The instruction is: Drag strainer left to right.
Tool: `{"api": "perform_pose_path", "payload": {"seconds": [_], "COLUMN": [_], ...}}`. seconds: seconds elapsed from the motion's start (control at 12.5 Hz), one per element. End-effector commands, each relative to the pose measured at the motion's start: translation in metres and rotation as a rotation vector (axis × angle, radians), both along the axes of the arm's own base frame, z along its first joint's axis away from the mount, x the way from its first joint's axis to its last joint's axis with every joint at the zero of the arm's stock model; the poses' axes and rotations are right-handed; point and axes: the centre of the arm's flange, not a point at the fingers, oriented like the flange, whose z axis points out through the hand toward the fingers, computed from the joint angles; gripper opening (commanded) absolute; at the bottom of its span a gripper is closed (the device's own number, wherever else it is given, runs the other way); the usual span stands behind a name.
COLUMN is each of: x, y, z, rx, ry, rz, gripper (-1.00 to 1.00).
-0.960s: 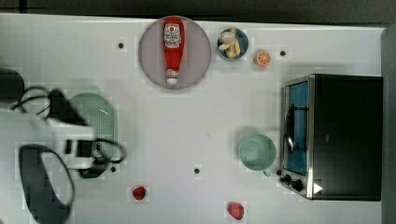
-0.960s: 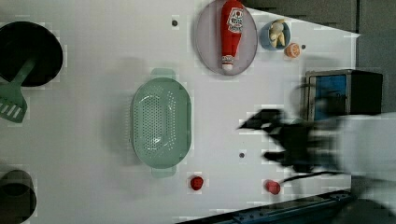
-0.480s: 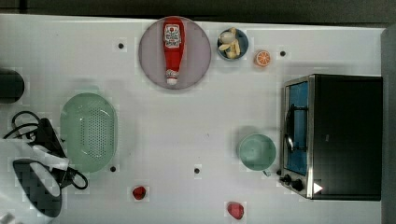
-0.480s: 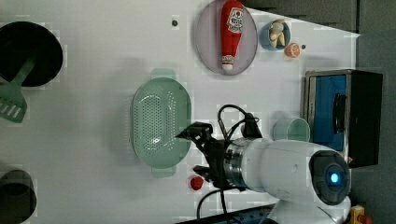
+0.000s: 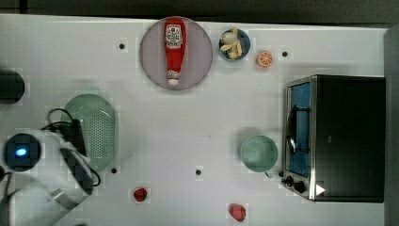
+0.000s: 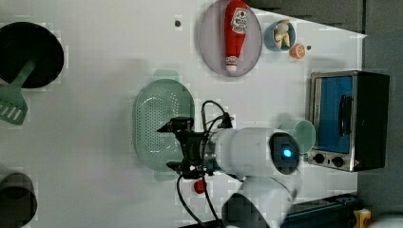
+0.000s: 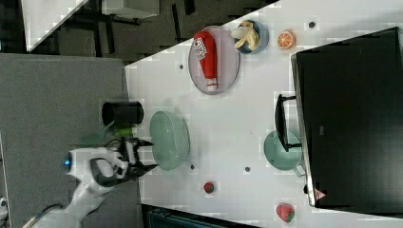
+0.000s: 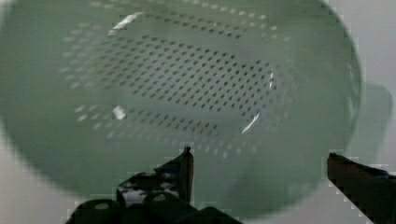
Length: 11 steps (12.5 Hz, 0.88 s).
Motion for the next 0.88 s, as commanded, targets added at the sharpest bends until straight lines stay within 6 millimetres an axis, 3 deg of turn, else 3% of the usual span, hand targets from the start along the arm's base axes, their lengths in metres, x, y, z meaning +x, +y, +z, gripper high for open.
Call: {"api": "perform_pose_path", "payload": {"seconds": [0.08, 0.24, 0.48, 0.88], "x": [0.023, 0.027, 0.026, 0.029], "y": [-0.037, -0.047, -0.05, -0.072], "z": [-0.039, -0.062, -0.081, -0.091], "rx": [0.001, -0.003, 0.001, -0.036], "ry": [0.029, 0.041, 0.035, 0.032], "rz": [-0.167, -0.188, -0.197, -0.213], "gripper": [1.0, 1.0, 1.0, 1.0]}}
